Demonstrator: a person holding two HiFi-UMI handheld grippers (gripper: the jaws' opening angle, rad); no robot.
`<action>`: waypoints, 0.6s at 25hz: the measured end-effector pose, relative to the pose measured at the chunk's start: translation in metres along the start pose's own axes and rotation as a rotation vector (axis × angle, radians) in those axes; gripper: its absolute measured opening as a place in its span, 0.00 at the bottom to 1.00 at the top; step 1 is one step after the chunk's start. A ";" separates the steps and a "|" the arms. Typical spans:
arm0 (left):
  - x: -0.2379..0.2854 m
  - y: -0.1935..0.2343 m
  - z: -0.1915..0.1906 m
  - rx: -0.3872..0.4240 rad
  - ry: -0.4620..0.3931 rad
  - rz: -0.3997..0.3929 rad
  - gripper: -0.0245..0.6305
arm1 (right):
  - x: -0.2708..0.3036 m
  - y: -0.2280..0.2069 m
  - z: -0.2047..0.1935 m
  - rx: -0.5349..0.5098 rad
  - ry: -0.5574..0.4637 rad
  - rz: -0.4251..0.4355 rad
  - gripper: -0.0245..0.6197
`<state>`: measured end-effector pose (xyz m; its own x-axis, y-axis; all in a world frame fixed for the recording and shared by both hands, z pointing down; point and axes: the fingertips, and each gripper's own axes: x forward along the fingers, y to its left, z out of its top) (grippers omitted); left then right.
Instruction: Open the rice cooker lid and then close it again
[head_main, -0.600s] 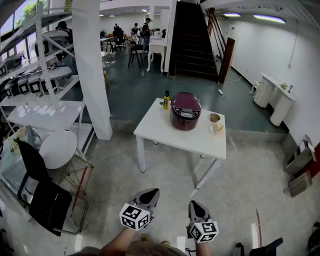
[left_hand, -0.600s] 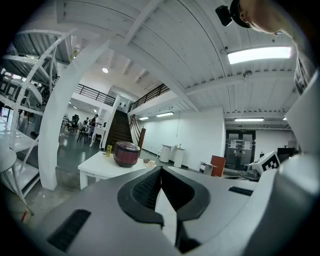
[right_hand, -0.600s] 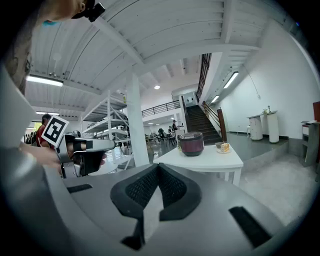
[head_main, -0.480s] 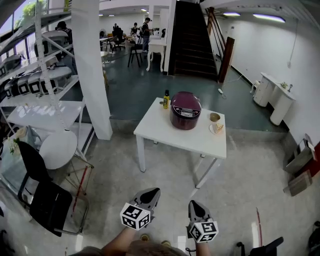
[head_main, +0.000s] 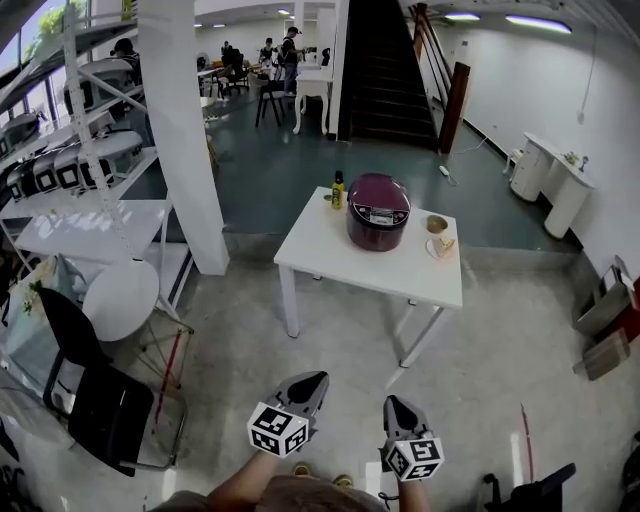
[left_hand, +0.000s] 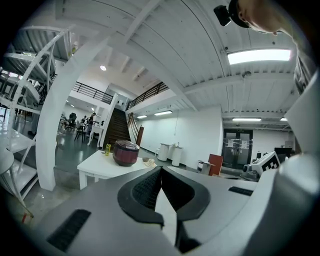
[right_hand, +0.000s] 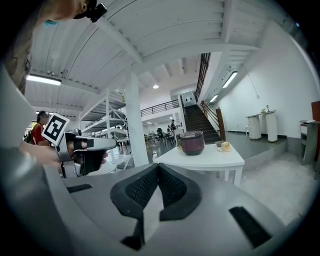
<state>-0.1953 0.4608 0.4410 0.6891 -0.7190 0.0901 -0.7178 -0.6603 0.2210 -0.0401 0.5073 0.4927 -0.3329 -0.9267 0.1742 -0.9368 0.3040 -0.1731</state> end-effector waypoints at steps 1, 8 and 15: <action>-0.001 0.003 0.001 0.000 0.000 -0.004 0.07 | 0.001 0.001 0.000 -0.002 0.002 -0.008 0.04; 0.005 0.021 0.001 -0.008 -0.002 -0.048 0.07 | 0.008 0.005 -0.005 -0.009 0.001 -0.063 0.04; 0.022 0.031 -0.003 -0.025 0.010 -0.076 0.07 | 0.020 0.002 -0.005 -0.015 0.012 -0.107 0.04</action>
<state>-0.2024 0.4251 0.4526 0.7423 -0.6651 0.0817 -0.6611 -0.7069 0.2514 -0.0491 0.4905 0.5003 -0.2322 -0.9514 0.2022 -0.9685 0.2070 -0.1380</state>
